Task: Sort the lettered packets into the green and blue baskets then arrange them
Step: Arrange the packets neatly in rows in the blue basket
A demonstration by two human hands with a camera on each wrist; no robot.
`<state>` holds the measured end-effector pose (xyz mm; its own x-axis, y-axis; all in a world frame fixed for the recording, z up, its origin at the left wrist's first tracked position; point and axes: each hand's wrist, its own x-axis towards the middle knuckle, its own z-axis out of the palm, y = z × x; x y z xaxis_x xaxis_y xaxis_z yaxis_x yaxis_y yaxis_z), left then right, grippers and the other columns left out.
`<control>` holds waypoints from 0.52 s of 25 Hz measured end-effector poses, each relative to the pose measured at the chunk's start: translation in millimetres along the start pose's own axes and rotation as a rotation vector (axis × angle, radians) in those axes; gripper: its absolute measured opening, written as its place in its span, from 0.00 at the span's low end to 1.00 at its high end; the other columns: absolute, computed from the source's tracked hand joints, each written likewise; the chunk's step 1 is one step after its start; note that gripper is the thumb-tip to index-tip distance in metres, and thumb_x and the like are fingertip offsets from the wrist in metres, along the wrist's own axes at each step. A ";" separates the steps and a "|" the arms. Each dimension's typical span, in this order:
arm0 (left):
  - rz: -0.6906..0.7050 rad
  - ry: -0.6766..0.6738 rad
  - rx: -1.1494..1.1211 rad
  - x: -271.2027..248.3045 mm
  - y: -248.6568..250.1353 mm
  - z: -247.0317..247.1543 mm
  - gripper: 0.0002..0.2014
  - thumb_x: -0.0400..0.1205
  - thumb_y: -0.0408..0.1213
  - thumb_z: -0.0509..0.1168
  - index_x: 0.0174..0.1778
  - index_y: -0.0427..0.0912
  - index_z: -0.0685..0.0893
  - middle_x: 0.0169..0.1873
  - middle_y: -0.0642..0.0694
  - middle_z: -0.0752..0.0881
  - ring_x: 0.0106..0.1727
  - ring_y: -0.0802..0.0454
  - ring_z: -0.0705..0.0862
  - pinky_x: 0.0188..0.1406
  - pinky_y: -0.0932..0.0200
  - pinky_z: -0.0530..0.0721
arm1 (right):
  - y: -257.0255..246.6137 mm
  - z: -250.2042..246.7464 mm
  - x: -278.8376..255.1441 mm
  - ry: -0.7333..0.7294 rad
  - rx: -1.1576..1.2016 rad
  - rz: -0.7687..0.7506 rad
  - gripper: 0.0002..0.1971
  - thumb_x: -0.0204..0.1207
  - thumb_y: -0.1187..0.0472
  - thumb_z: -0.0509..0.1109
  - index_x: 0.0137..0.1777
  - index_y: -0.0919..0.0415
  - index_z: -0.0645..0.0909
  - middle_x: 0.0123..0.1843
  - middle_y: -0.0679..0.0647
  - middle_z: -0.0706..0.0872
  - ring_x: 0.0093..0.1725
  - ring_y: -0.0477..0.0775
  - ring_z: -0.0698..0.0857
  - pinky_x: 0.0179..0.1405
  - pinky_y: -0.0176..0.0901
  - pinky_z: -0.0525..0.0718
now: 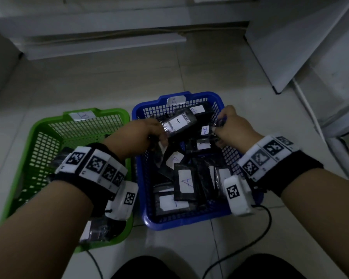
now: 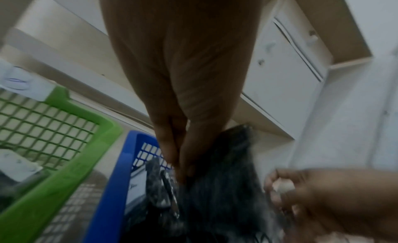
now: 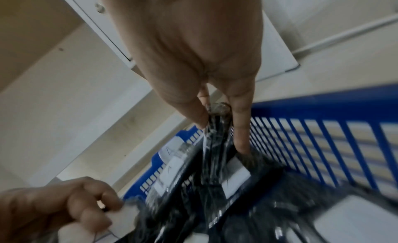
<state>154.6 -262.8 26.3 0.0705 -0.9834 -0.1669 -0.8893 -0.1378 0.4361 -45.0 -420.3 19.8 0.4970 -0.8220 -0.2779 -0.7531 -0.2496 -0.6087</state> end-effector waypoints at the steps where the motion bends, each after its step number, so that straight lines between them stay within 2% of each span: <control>1: -0.002 -0.032 -0.038 -2.1 -2.3 -0.6 0.16 0.78 0.26 0.66 0.50 0.53 0.89 0.61 0.57 0.82 0.61 0.58 0.80 0.54 0.76 0.71 | 2.0 4.8 -1.5 -0.004 -0.009 -0.015 0.13 0.78 0.64 0.65 0.58 0.58 0.66 0.46 0.59 0.84 0.38 0.63 0.87 0.32 0.51 0.87; 3: -0.018 -0.094 -0.087 -6.4 -6.3 -1.9 0.17 0.79 0.25 0.64 0.49 0.52 0.91 0.62 0.59 0.83 0.63 0.62 0.78 0.56 0.84 0.66 | 4.0 9.7 -5.1 0.015 -0.045 -0.052 0.11 0.78 0.67 0.63 0.57 0.56 0.68 0.45 0.62 0.85 0.35 0.65 0.88 0.31 0.57 0.90; 6: -0.024 -0.114 -0.163 -9.7 -9.9 -0.6 0.16 0.79 0.26 0.64 0.51 0.51 0.90 0.61 0.59 0.82 0.61 0.68 0.78 0.57 0.85 0.65 | 6.6 5.8 -9.4 0.009 0.104 0.019 0.08 0.80 0.67 0.61 0.56 0.57 0.69 0.42 0.64 0.85 0.30 0.66 0.89 0.26 0.59 0.89; 9: 0.028 -0.066 -0.213 -11.4 -5.0 5.1 0.13 0.74 0.31 0.72 0.48 0.54 0.88 0.54 0.61 0.81 0.55 0.75 0.78 0.55 0.85 0.71 | 9.5 3.8 -14.8 -0.082 0.364 0.161 0.08 0.81 0.66 0.62 0.58 0.58 0.70 0.51 0.65 0.82 0.27 0.64 0.87 0.23 0.53 0.88; 11: 0.052 -0.093 -0.214 -9.0 -1.2 9.3 0.15 0.72 0.28 0.73 0.45 0.54 0.87 0.54 0.60 0.81 0.56 0.71 0.78 0.58 0.80 0.73 | 10.6 5.4 -15.6 -0.115 0.454 0.157 0.12 0.82 0.69 0.60 0.63 0.57 0.73 0.54 0.65 0.81 0.28 0.60 0.86 0.22 0.47 0.86; 12: 0.052 -0.114 -0.214 -6.6 1.1 10.4 0.15 0.72 0.27 0.71 0.44 0.54 0.87 0.54 0.58 0.82 0.57 0.68 0.79 0.59 0.76 0.74 | 11.0 7.0 -15.2 -0.125 0.455 0.137 0.17 0.82 0.71 0.59 0.68 0.56 0.73 0.54 0.63 0.80 0.31 0.60 0.87 0.25 0.48 0.87; 13: 0.046 -0.134 -0.212 -4.1 3.6 11.2 0.14 0.73 0.26 0.70 0.44 0.53 0.87 0.55 0.56 0.82 0.57 0.64 0.81 0.60 0.72 0.75 | 11.4 8.2 -14.8 -0.116 0.387 0.103 0.20 0.81 0.72 0.59 0.71 0.55 0.73 0.54 0.62 0.77 0.36 0.62 0.88 0.33 0.51 0.90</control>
<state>146.1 -258.0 18.6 -0.0412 -0.9668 -0.2522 -0.7749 -0.1284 0.6190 -57.4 -406.8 10.9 0.4895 -0.7640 -0.4203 -0.5949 0.0597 -0.8016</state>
